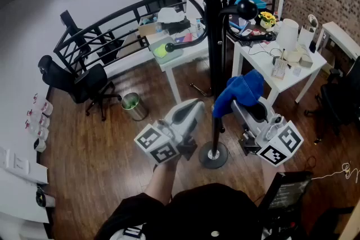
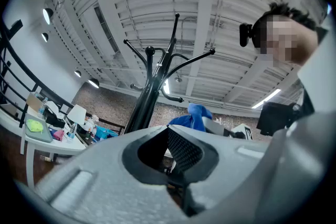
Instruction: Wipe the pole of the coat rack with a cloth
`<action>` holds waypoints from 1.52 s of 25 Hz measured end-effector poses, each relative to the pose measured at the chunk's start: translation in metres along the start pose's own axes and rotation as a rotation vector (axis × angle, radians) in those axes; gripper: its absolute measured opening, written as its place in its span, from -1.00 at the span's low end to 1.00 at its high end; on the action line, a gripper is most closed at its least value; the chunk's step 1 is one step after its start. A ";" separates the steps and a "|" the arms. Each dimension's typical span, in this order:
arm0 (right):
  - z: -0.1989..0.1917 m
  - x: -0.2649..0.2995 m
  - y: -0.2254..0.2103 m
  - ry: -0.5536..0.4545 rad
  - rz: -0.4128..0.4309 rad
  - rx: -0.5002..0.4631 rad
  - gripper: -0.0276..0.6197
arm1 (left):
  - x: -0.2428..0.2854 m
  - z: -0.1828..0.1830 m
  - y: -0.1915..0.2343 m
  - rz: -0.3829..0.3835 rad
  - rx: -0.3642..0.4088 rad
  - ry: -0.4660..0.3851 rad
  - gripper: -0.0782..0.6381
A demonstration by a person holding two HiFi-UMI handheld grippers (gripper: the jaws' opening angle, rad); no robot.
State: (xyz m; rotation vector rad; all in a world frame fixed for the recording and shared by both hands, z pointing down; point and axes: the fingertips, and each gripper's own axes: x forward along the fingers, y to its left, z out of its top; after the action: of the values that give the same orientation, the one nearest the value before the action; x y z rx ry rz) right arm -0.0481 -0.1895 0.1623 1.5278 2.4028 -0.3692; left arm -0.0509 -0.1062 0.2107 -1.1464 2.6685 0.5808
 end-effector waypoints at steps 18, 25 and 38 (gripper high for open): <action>0.113 0.100 -0.004 -0.041 -0.143 -0.260 -0.69 | -0.023 0.019 0.006 -0.054 0.004 -0.002 -0.78; 0.036 0.091 -0.054 0.120 -0.308 -0.199 -0.69 | -0.030 0.011 0.012 -0.037 -0.013 0.015 -0.78; -0.234 -0.021 -0.060 0.885 -0.264 0.058 -0.70 | -0.022 -0.013 0.016 -0.024 -0.033 0.066 -0.78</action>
State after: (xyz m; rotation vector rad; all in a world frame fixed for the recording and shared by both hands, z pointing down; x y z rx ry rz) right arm -0.1152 -0.1489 0.3915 1.6174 3.2902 0.2694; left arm -0.0473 -0.0869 0.2335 -1.2263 2.7057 0.5951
